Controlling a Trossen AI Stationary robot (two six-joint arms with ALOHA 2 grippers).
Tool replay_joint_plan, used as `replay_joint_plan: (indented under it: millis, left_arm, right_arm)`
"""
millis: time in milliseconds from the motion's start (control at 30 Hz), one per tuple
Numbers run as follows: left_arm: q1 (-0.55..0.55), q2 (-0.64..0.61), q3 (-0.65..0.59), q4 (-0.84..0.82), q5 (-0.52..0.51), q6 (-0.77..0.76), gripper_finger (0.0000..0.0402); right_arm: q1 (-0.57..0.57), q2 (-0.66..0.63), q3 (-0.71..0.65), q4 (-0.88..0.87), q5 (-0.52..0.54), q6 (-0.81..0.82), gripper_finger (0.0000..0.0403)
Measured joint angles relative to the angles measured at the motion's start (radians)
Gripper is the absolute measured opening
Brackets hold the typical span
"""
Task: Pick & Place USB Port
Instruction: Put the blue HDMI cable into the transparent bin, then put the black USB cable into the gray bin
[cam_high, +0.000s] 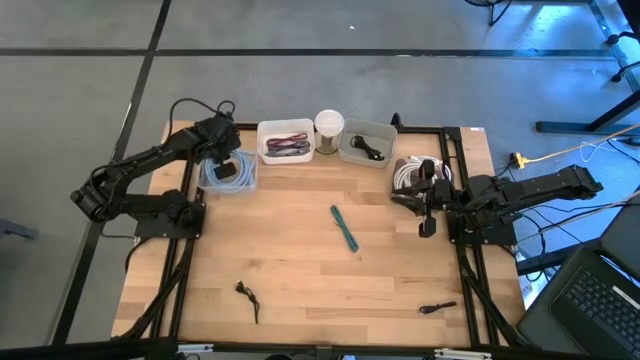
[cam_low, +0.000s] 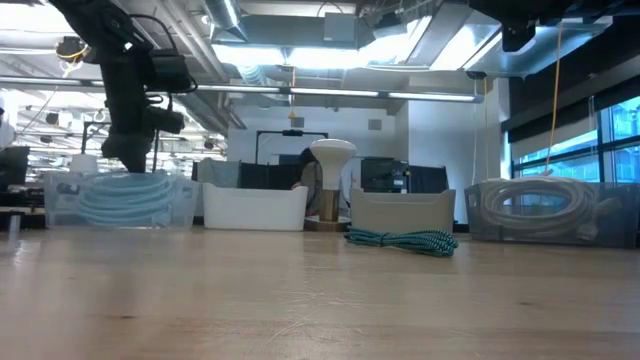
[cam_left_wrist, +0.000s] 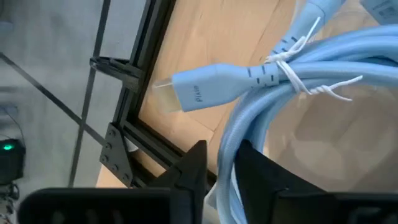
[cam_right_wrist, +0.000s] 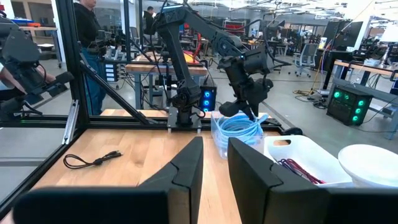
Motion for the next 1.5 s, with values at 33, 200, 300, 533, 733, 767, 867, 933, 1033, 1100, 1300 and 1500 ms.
replay_joint_plan:
  millis: [33, 200, 300, 533, 733, 767, 867, 933, 1033, 1100, 1300, 1500]
  left_arm:
    - [0.0, 0.0, 0.0, 0.0, 0.0, 0.0, 0.0082]
    - [-0.008, -0.002, 0.007, -0.01, -0.068, -0.011, 0.0119]
    - [-0.024, -0.027, 0.041, -0.021, -0.097, -0.021, 0.0132]
    - [-0.018, -0.079, 0.056, -0.11, -0.009, -0.042, 0.0142]
    - [-0.066, -0.136, 0.116, -0.111, -0.013, -0.08, 0.0143]
    - [-0.075, -0.153, 0.135, -0.111, 0.011, -0.104, 0.0143]
    - [-0.096, -0.208, 0.189, -0.111, 0.126, -0.175, 0.0143]
    - [-0.114, -0.252, 0.22, -0.105, 0.228, -0.236, 0.0143]
    - [-0.148, -0.328, 0.226, -0.056, 0.455, -0.343, 0.0143]
    - [-0.182, -0.382, 0.207, 0.023, 0.627, -0.403, 0.0143]
    - [-0.371, -0.535, 0.045, 0.369, 0.836, -0.607, 0.0143]
    - [-0.6, -0.626, -0.193, 0.68, 0.754, -0.744, 0.0143]
  right_arm:
    - [0.0, 0.0, 0.0, 0.0, 0.0, 0.0, 0.0077]
    - [0.0, 0.0, 0.0, 0.0, 0.0, 0.0, 0.0077]
    - [0.0, 0.0, 0.0, 0.0, 0.0, 0.0, 0.0077]
    - [0.0, 0.0, 0.0, 0.0, 0.0, 0.0, 0.0077]
    - [0.0, 0.0, 0.0, 0.0, 0.0, 0.0, 0.0077]
    - [0.0, 0.0, 0.0, 0.0, 0.0, 0.0, 0.0077]
    - [0.0, 0.0, 0.0, 0.0, 0.0, 0.0, 0.0077]
    - [0.0, 0.0, 0.0, 0.0, 0.0, 0.0, 0.0077]
    - [0.0, 0.0, 0.0, 0.0, 0.0, 0.0, 0.0077]
    - [0.0, 0.0, 0.0, 0.0, 0.0, 0.0, 0.0077]
    - [0.0, 0.0, 0.0, 0.0, 0.0, 0.0, 0.0077]
    - [0.0, 0.0, 0.0, 0.0, 0.0, 0.001, 0.0077]
